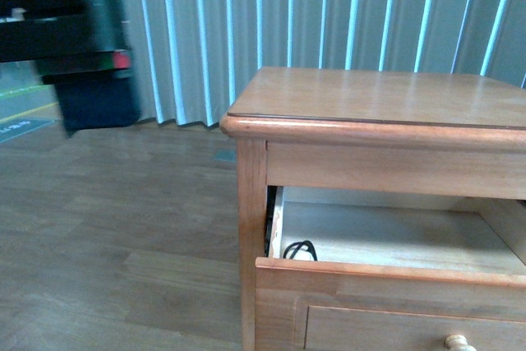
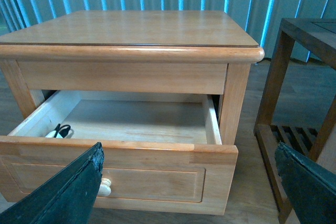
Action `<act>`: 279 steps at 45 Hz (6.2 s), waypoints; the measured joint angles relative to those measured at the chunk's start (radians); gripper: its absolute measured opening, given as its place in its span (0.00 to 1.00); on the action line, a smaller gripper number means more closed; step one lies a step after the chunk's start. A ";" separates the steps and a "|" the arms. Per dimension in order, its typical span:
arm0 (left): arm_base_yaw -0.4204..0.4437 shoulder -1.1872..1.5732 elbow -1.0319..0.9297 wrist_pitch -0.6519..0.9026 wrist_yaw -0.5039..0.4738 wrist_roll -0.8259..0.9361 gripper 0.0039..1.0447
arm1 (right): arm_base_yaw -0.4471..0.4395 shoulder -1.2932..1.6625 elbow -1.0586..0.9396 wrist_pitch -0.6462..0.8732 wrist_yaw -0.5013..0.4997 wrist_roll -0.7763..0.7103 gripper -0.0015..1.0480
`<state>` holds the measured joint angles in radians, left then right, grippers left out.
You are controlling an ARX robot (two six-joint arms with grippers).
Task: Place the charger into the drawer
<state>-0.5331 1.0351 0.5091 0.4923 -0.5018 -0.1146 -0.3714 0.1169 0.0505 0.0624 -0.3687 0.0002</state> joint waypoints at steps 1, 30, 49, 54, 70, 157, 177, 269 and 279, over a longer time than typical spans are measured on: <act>0.000 -0.023 -0.011 -0.009 -0.016 -0.004 0.94 | 0.000 0.000 0.000 0.000 0.000 0.000 0.92; 0.010 -0.615 -0.279 -0.305 -0.385 -0.200 0.94 | 0.000 0.000 0.000 0.000 0.000 0.000 0.92; 0.247 -0.773 -0.357 -0.382 0.222 0.063 0.53 | 0.000 0.000 0.000 0.000 0.000 0.000 0.92; 0.291 -0.898 -0.389 -0.489 0.274 0.092 0.29 | 0.000 0.000 0.000 0.000 0.001 0.000 0.92; 0.528 -0.980 -0.447 -0.500 0.500 0.107 0.04 | 0.001 0.000 0.000 0.000 0.000 0.000 0.92; 0.530 -1.032 -0.497 -0.497 0.500 0.110 0.94 | 0.416 1.248 0.108 0.708 0.243 -0.320 0.92; 0.530 -1.032 -0.497 -0.497 0.499 0.110 0.94 | 0.517 1.565 0.266 0.817 0.323 -0.281 0.92; 0.530 -1.032 -0.497 -0.497 0.500 0.110 0.94 | 0.569 1.651 0.562 0.754 0.374 -0.179 0.92; 0.530 -1.032 -0.497 -0.497 0.500 0.110 0.94 | 0.454 1.331 0.364 0.630 0.278 -0.167 0.92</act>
<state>-0.0029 0.0032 0.0120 -0.0048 -0.0021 -0.0048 0.0830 1.4479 0.4149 0.6926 -0.0910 -0.1669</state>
